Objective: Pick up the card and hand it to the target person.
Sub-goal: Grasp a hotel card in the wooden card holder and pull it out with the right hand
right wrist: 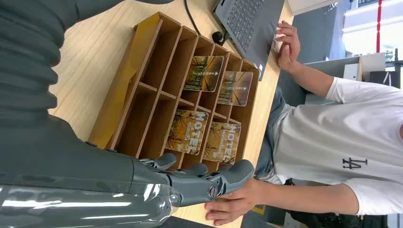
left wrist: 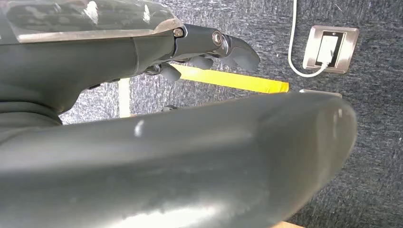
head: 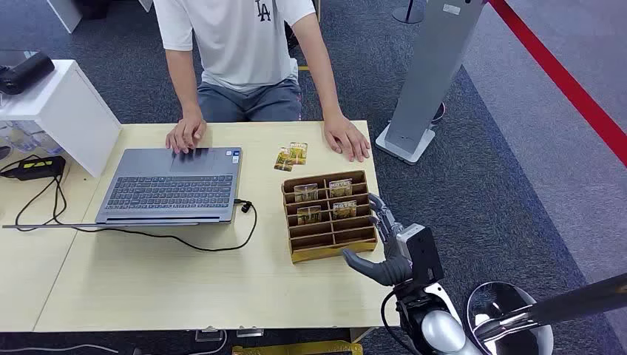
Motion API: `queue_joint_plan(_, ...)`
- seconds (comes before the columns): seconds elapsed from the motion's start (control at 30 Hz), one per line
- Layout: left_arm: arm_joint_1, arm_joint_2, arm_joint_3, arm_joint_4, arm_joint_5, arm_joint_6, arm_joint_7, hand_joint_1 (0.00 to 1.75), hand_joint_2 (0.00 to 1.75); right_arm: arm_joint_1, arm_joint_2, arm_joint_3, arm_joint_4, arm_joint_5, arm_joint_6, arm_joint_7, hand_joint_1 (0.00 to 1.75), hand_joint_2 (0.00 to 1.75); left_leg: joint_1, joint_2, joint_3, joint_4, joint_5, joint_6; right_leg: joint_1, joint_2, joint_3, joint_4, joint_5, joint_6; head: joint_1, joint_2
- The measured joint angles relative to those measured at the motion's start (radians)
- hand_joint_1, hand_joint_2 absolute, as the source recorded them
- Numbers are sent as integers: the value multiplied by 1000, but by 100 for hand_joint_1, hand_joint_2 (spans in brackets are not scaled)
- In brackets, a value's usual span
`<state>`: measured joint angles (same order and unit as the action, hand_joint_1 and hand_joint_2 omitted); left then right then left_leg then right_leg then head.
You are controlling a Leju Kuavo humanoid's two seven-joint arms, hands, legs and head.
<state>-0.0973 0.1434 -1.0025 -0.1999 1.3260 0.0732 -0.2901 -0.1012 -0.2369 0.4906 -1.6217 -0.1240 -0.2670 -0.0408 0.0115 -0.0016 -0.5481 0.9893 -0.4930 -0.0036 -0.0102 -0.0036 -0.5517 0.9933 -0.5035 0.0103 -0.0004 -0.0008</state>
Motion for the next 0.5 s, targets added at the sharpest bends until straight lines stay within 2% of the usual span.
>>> queue_joint_plan(0.13, 0, 0, 0, 0, 0, 0, 0, 0, 0, 0, 0, -1, 0, 1, 0, 0, 4, 175, 0, 0, 0, 0, 0, 0, 0, 0, 0, 0, 0, 0, 0, 0)
queue_joint_plan(0.17, 0, 0, 0, 0, 0, 0, 0, 0, 0, 0, 0, -1, 0, 3, 0, 0, 20, 175, 0, 0, 0, 0, 0, 0, 0, 0, 0, 0, 0, 0, 0, 0)
queue_joint_plan(0.27, 0, 0, 0, 0, 0, 0, -1, 0, 0, 1, 0, -1, 0, 51, -21, 14, 121, 175, 0, 0, 0, 0, 0, 0, 0, 0, 0, 0, 0, 0, 0, 0)
queue_joint_plan(0.3, 0, 0, 0, 0, 0, 0, -1, 0, 0, 0, 0, -2, 0, 86, -35, 26, 141, 175, 0, 0, 0, 0, 0, 0, 0, 0, 0, 0, 0, 0, 0, 0)
queue_joint_plan(0.4, 0, 0, 0, 0, -2, -1, -3, 0, 0, -5, 0, -1, 0, 264, -78, 96, 145, 175, 0, 0, 0, 0, 0, 0, 0, 0, 0, 0, 0, 0, 0, 0)
queue_joint_plan(0.5, 0, 0, 0, 0, -7, -5, -7, 0, 0, -19, -2, 2, -4, 536, -94, 208, 142, 175, 0, 0, 0, 0, 0, 0, 0, 0, 0, 0, 0, 0, 0, 0)
